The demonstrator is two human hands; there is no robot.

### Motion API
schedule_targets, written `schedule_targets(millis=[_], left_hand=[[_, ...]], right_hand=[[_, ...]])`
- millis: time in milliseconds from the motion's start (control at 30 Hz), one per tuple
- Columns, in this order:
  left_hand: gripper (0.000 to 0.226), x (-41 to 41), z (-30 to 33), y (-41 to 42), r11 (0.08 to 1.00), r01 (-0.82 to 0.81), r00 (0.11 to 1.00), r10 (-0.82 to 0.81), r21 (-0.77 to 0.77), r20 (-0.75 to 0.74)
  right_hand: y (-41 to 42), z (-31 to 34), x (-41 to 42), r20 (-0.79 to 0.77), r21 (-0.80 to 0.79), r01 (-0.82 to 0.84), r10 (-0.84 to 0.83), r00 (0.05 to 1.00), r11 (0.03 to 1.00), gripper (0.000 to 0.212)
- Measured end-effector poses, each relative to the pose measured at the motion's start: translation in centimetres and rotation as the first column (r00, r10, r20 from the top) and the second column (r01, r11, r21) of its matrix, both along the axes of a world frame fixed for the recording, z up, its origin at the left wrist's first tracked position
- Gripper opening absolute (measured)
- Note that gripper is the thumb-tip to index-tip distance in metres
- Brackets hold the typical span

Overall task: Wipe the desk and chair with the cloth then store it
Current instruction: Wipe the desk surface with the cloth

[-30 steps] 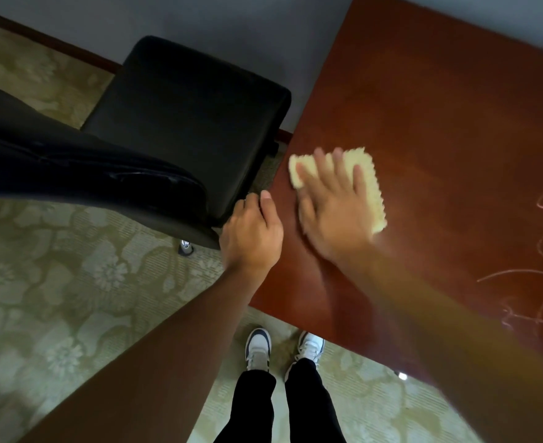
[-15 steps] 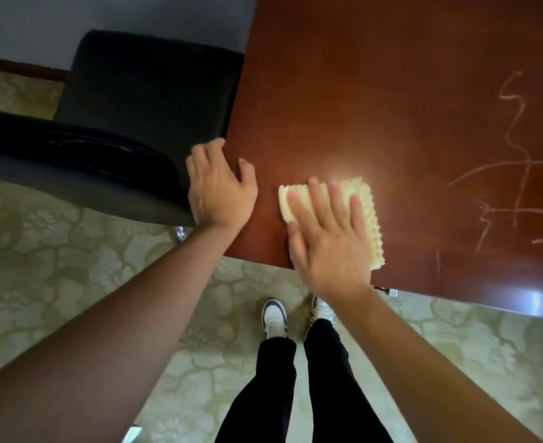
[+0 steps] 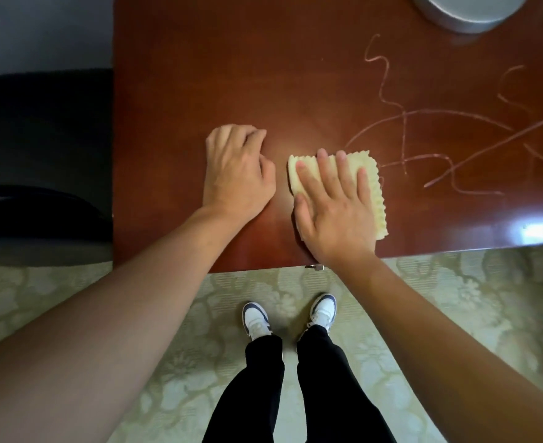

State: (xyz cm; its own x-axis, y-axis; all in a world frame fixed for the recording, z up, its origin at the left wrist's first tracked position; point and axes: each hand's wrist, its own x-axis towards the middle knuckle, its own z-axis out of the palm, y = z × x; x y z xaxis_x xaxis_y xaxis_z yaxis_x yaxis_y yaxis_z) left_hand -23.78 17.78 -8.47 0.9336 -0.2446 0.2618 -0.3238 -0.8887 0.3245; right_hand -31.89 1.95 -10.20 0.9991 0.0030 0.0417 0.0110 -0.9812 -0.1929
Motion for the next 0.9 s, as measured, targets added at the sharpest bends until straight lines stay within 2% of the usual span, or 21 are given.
schedule_targets(millis=[133, 267, 433, 567, 667, 800, 900], left_hand=[[0.052, 0.8, 0.0, -5.0, 0.994, 0.032, 0.993, -0.02, 0.105, -0.117], [0.061, 1.1, -1.2, -7.2, 0.967, 0.034, 0.961, 0.039, 0.253, -0.275], [0.058, 1.1, -1.2, -7.3, 0.97, 0.006, 0.96, 0.062, 0.243, -0.273], [0.059, 1.0, -1.0, -7.4, 0.97, 0.001, 0.957, 0.07, 0.243, -0.281], [0.059, 1.1, -1.1, -7.4, 0.967, 0.003, 0.957, 0.072, 0.256, -0.281], [0.061, 1.1, -1.1, -7.4, 0.964, -0.008, 0.958, 0.084, 0.266, -0.274], [0.063, 1.1, -1.2, -7.4, 0.956, -0.005, 0.956, 0.091, 0.294, -0.279]], right_hand=[[-5.4, 0.1, -0.5, -0.029, -0.007, 0.075, -0.075, 0.997, 0.997, 0.053], [-8.6, 0.2, -0.2, -0.054, 0.0, 0.098, -0.098, 0.994, 0.995, 0.053], [-7.0, 0.5, -0.8, -0.078, -0.034, 0.112, -0.114, 0.99, 0.993, 0.055], [-5.6, 1.0, -1.8, -0.123, 0.002, -0.062, 0.061, 0.991, 0.998, 0.056], [-8.2, 0.9, -0.4, -0.154, -0.047, -0.197, 0.187, 0.97, 0.979, 0.058], [-12.2, 0.8, 5.5, -0.161, -0.054, -0.068, 0.059, 0.985, 0.996, 0.057], [-11.1, 1.0, 7.3, -0.174, -0.072, -0.132, 0.118, 0.978, 0.989, 0.058]])
